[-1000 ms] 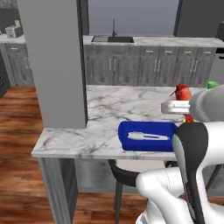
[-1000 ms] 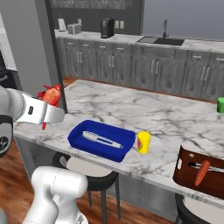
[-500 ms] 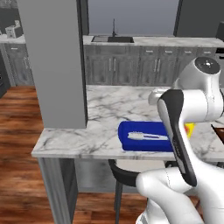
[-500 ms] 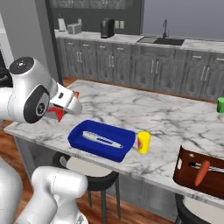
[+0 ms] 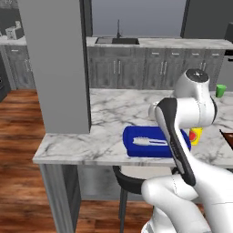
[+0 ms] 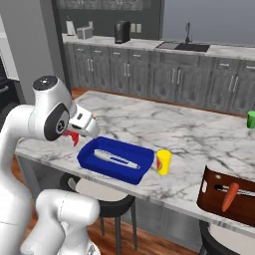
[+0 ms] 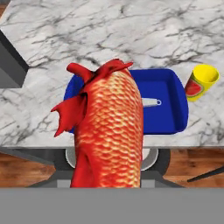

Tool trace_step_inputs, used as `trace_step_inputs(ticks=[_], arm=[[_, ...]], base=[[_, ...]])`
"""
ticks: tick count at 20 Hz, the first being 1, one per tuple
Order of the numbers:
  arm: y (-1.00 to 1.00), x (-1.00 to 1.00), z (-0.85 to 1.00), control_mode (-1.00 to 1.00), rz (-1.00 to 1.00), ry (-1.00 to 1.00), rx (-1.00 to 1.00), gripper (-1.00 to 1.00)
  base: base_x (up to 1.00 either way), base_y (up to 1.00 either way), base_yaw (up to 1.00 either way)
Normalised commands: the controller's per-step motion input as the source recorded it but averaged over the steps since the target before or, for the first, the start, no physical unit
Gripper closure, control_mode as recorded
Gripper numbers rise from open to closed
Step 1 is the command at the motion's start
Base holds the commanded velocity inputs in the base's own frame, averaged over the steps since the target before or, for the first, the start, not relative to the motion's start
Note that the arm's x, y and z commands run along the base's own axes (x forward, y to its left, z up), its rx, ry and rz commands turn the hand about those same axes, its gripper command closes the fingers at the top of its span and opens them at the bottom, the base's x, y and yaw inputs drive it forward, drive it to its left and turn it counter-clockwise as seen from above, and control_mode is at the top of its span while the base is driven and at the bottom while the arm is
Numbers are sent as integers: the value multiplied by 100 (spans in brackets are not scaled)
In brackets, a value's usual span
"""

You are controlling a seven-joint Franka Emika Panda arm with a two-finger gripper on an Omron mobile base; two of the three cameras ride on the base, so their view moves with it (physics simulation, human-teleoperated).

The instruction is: Gather the cucumber and carrot from the fridge and place them on a tray on the dining counter. Then gather the fishs from the fridge and place them on the other tray.

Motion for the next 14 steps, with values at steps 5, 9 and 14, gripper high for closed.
trace_step_inputs(ticks=[5,9,14], arm=[[2,39,-50,-100,0,6,0,100],[4,38,-52,-100,0,9,0,100],[9,37,-56,-100,0,10,0,100]], base=[[0,0,0],[0,0,0],[0,0,0]])
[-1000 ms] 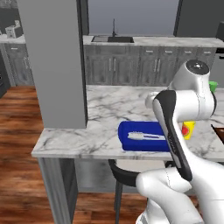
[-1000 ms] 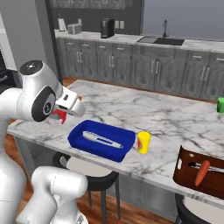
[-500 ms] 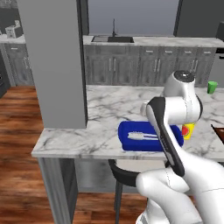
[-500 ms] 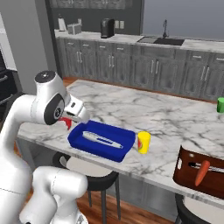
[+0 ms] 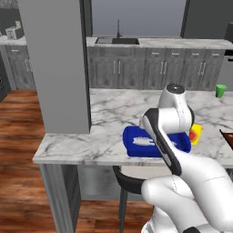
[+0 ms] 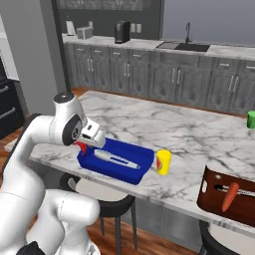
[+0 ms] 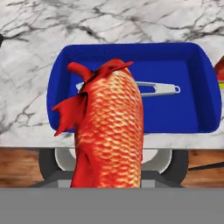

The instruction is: Gather the cucumber and carrot from the fridge and place them on a tray on the dining counter. Then gather the fishs from the fridge and place them on the other tray.

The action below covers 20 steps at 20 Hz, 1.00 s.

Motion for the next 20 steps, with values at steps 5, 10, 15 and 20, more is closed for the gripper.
trace_step_inputs(ticks=[5,10,15,20], arm=[[8,42,-52,-100,0,11,0,100],[0,56,-47,-100,0,2,0,100],[0,56,-39,-100,0,3,0,100],[0,40,-42,-100,0,5,0,100]], base=[[0,0,0],[0,0,0],[0,0,0],[0,0,0]])
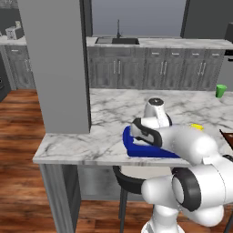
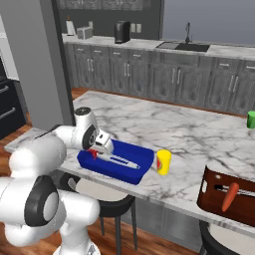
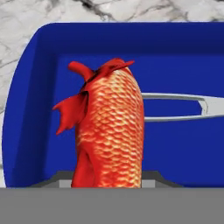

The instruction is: Gather the cucumber and carrot from the fridge and place them on a tray on the dining counter. Then gather the fishs from the fridge and place them on the other tray.

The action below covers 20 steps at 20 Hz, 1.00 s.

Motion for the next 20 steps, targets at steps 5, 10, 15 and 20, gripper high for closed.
trace_step_inputs(ticks=[5,10,15,20], arm=[[0,39,-43,-100,0,5,0,100],[0,28,-36,-100,0,4,0,100],[0,5,-36,-100,0,4,1,100],[5,-26,-26,-100,0,0,0,-100]], base=[[0,0,0],[0,0,0],[0,0,0],[0,0,0]])
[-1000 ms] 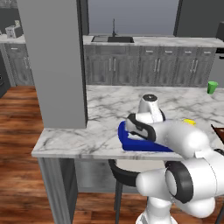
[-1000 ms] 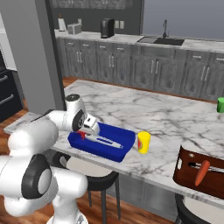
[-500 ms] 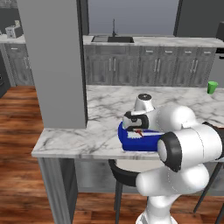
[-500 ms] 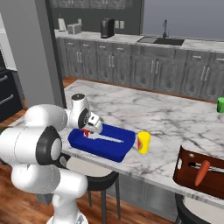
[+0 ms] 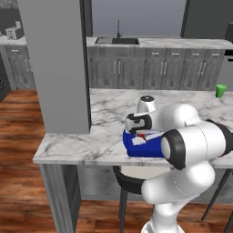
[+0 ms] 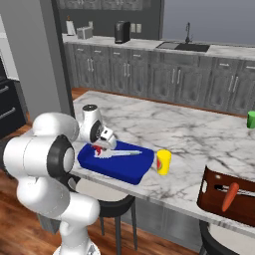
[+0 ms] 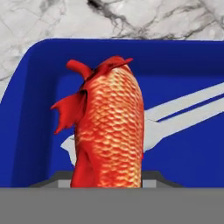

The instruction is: Gather the cucumber and carrot from the fridge and place them on a tray on the dining counter. Then gather the fishs from the fridge and place them on the other tray.

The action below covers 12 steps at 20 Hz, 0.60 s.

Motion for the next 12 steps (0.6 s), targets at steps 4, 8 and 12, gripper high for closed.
trace_step_inputs(ticks=[4,8,12], arm=[[0,-21,-7,-100,0,-2,2,-100],[0,-14,2,-100,-1,-4,1,-100],[0,-18,32,-100,-4,-7,0,-100]], base=[[0,0,0],[0,0,0],[0,0,0]])
